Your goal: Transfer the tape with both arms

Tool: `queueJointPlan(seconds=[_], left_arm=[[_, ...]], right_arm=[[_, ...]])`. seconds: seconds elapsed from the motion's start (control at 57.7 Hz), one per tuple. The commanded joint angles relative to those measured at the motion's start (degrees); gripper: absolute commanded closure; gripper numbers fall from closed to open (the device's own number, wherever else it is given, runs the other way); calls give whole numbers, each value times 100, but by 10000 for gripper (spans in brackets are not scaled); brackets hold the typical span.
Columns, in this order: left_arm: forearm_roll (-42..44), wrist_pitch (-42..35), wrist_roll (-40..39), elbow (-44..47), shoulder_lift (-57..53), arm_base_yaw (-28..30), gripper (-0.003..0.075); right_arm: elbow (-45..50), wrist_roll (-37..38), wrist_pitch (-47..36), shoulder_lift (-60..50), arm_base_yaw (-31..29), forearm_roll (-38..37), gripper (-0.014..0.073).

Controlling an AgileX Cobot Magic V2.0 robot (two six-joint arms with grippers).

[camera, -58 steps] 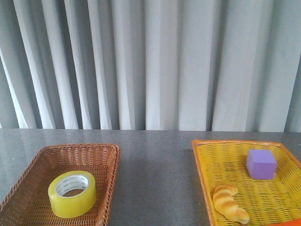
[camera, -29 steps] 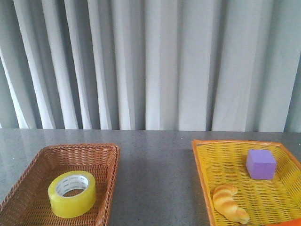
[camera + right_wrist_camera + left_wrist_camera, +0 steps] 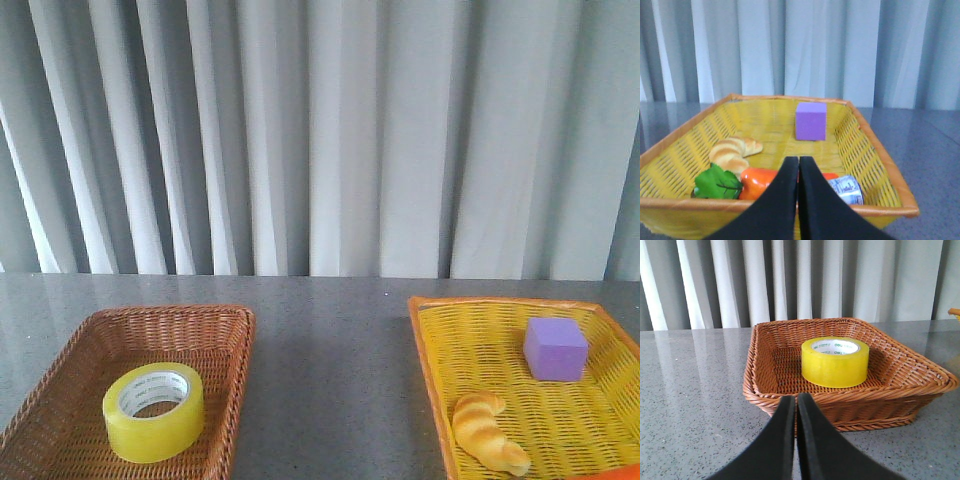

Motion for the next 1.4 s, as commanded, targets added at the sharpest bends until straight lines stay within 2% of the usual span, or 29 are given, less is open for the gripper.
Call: queueJointPlan(seconds=[0.0, 0.26, 1.386], left_arm=[[0, -477, -48, -43, -90, 0, 727], [0, -471, -48, -43, -90, 1, 727], [0, -471, -48, -43, -90, 1, 725]], right_arm=[[56, 165, -591, -151, -36, -198, 598], [56, 443, -150, -158, -42, -501, 598], [56, 348, -151, -152, -42, -475, 598]])
